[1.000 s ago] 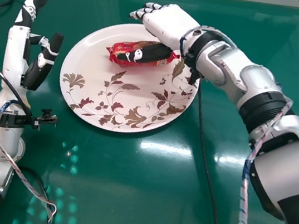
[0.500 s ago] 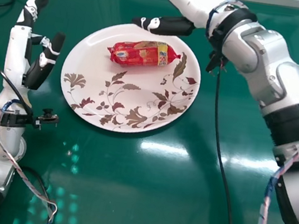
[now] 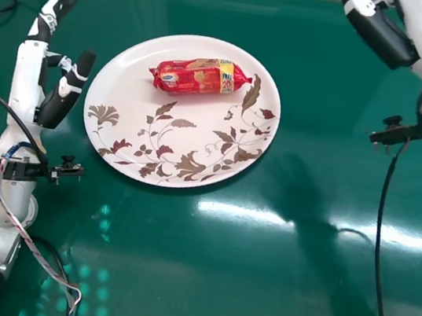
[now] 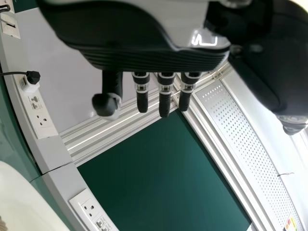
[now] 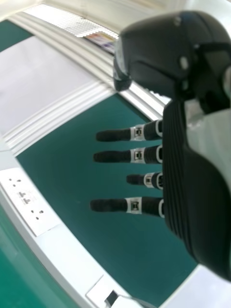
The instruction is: Pick up biscuit and place it in the plate
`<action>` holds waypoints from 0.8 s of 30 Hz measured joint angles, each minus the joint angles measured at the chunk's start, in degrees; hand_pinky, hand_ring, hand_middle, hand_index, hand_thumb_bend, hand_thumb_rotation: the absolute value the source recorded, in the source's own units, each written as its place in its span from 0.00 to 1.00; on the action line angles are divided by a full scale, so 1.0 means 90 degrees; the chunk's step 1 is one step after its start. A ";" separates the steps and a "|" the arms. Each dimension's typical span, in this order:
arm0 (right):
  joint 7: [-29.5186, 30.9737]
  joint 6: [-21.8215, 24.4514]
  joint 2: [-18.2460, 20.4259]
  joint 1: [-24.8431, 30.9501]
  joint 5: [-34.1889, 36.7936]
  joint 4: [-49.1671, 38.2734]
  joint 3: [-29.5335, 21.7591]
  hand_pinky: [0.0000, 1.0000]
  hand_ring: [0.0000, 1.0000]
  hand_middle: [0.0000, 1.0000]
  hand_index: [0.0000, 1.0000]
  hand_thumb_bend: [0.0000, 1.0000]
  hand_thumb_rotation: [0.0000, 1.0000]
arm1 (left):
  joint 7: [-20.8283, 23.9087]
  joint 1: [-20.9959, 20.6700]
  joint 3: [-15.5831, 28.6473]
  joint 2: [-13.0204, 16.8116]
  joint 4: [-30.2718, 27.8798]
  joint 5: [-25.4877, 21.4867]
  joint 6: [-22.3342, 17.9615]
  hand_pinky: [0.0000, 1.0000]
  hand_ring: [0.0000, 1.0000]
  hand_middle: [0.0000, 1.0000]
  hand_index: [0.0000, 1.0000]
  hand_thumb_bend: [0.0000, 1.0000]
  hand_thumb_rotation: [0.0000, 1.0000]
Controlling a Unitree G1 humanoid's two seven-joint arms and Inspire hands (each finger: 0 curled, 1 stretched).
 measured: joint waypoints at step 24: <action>-0.1056 -0.0954 0.2069 0.2171 0.1867 -0.0510 -0.0418 0.53 0.63 0.67 0.67 0.32 0.00 | 0.0432 -0.0065 -0.0050 -0.0048 0.0072 0.0398 0.0230 0.00 0.79 0.82 0.84 1.00 0.93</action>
